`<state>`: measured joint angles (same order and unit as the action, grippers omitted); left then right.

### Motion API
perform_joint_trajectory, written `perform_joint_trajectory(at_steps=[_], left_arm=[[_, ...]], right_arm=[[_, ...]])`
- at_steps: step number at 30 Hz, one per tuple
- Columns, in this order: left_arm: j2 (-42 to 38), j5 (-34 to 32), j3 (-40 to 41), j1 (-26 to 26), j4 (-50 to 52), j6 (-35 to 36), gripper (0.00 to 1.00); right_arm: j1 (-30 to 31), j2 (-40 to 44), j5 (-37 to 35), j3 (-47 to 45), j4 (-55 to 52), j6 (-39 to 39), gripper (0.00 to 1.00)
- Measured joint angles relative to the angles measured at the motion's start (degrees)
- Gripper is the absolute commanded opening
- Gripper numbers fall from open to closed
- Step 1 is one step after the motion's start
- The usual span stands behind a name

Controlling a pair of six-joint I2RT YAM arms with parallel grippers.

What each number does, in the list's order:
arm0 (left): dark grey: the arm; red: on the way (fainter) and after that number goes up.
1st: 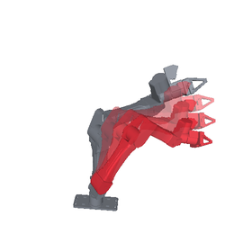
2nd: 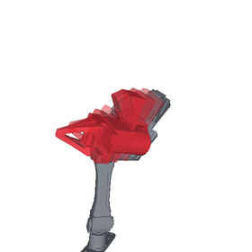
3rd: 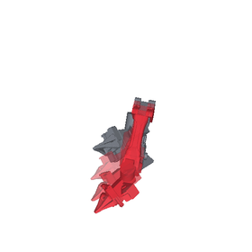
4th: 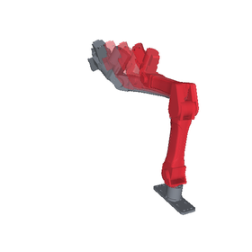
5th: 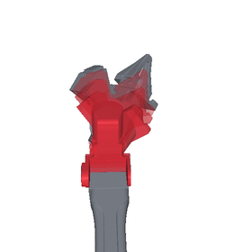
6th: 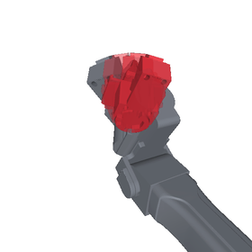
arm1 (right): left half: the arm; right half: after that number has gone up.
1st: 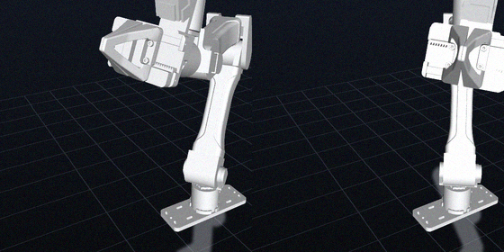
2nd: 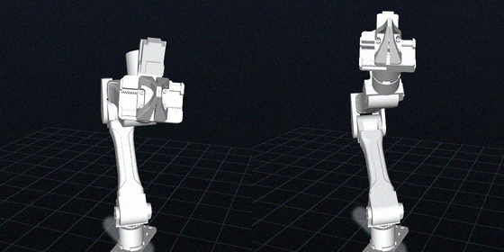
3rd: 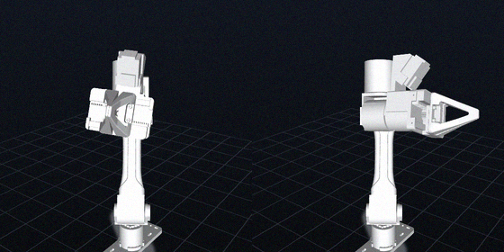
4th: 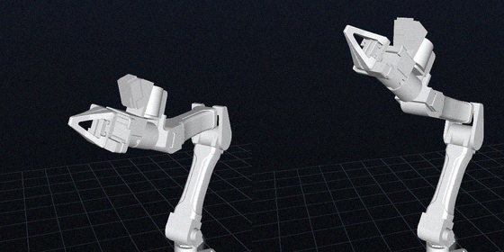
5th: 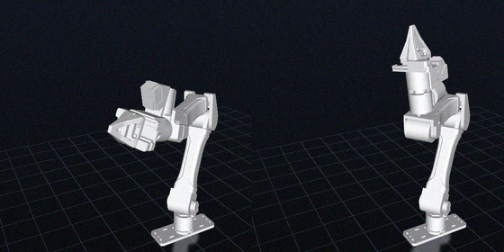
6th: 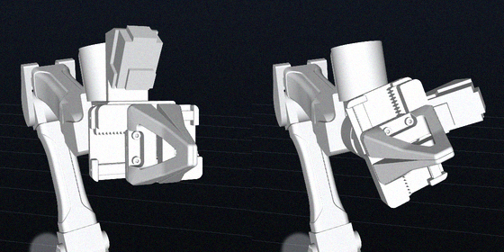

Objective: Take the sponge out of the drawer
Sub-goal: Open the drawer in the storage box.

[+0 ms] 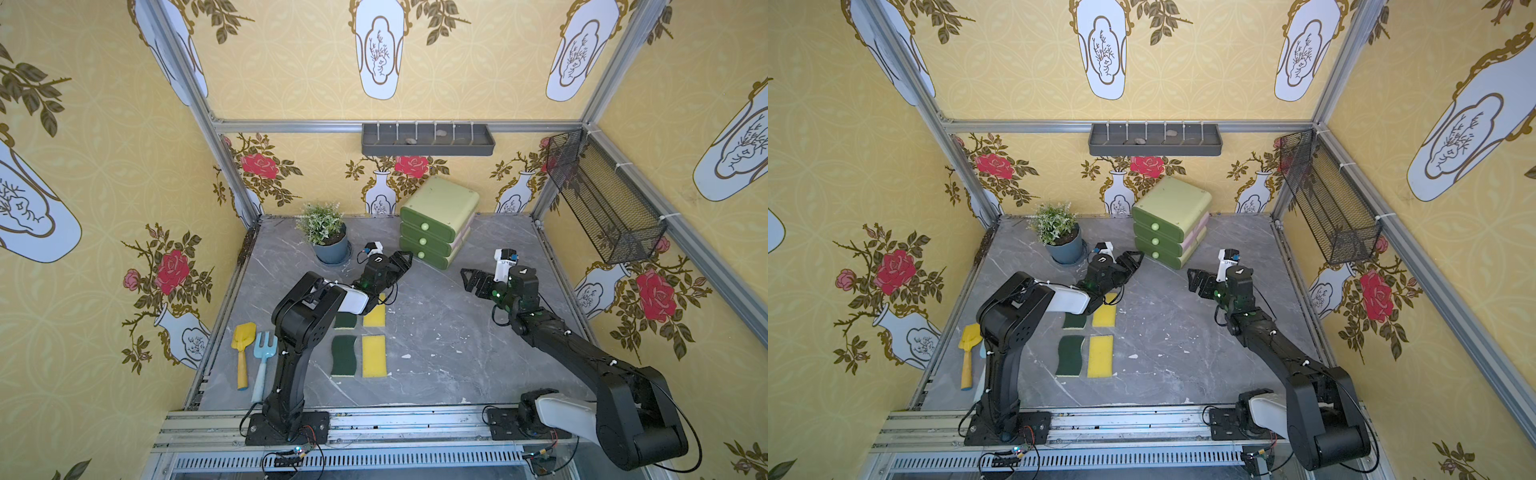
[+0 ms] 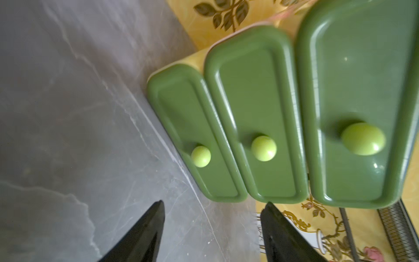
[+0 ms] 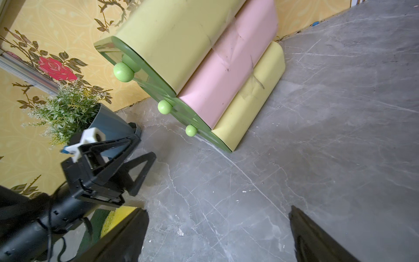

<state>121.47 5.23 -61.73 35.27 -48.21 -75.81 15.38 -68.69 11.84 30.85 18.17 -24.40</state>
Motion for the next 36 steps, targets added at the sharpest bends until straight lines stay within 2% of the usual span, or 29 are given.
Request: perform_joint_trajectory(at_steps=[6, 13, 28, 36], left_arm=[[4.4, 4.4, -4.0, 0.0, -2.6, -11.5, 0.68], [5.7, 4.1, -4.9, 0.0, -2.7, -18.0, 0.62], [11.2, 3.7, -10.3, -0.1, -1.9, -26.3, 0.55], [12.9, 3.5, -13.0, -0.1, -1.6, -28.1, 0.5]], right_arm=[[-0.7, -0.9, 0.1, 0.2, 0.0, -1.1, 0.99], [-1.2, -1.1, 0.7, 0.5, 0.0, -1.3, 0.99], [-1.7, -0.8, 1.2, 0.5, -0.1, -1.5, 0.99], [-1.9, -0.8, 1.5, 0.5, -0.1, -1.7, 0.99]])
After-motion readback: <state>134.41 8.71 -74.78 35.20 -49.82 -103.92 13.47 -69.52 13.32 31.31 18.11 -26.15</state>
